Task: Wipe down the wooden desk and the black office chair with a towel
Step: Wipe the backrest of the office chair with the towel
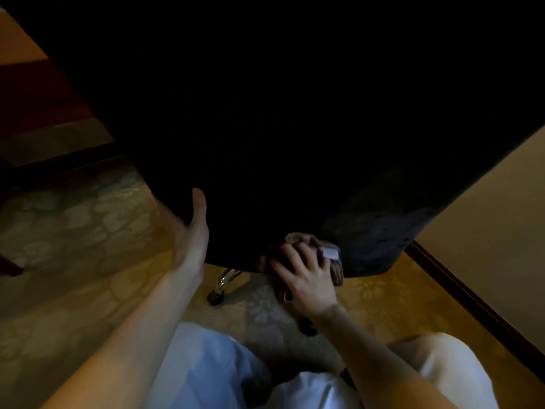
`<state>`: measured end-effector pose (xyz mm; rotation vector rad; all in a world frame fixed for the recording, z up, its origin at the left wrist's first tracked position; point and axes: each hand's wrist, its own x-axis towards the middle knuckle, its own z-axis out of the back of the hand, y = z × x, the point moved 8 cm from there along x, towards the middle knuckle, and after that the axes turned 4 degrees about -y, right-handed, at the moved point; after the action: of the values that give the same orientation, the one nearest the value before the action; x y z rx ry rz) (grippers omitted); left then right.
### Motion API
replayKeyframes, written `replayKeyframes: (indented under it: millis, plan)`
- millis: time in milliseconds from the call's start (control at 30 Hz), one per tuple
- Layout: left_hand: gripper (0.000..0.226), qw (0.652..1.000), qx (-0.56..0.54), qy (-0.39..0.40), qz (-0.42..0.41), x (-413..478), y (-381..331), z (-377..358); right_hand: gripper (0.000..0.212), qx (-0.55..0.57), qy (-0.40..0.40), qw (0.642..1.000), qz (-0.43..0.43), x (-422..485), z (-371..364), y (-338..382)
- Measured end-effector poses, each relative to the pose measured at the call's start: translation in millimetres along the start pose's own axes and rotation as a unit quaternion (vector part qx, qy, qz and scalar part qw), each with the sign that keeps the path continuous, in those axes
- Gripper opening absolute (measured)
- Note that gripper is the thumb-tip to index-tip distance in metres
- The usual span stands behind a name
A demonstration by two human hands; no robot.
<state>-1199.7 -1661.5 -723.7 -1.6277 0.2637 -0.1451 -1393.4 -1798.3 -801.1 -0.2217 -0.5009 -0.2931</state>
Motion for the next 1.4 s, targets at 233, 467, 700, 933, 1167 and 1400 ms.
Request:
replayKeyframes:
  millis: [233,467,700,933,1167,1400]
  plan:
    - [0.093,1.000,0.003,-0.020,-0.015,-4.1,-12.8,-1.1,0.088,0.043,0.195,0.980,-0.021,-31.6,-63.3,27.8]
    - [0.084,1.000,-0.024,-0.009,0.018,-32.2,-13.4,-11.0,0.038,-0.016,0.286,0.958,0.000,-26.8,-52.4,41.9]
    - [0.088,0.999,-0.016,0.004,0.028,-76.4,-13.1,-42.1,0.050,0.040,0.061,0.993,-0.092,21.4,104.2,-2.7]
    - [0.091,0.994,0.097,-0.038,0.010,-67.6,-17.6,-49.3,0.040,0.032,-0.377,0.917,-0.129,57.7,327.0,-75.0]
    - [0.088,0.995,0.092,-0.026,0.010,-61.7,-10.7,-55.6,0.045,-0.009,-0.480,0.874,-0.072,94.8,313.3,-88.1]
    - [0.095,0.994,0.098,-0.046,-0.016,-81.7,-19.0,-62.3,0.044,-0.033,-0.393,0.916,-0.070,59.3,206.6,-76.3]
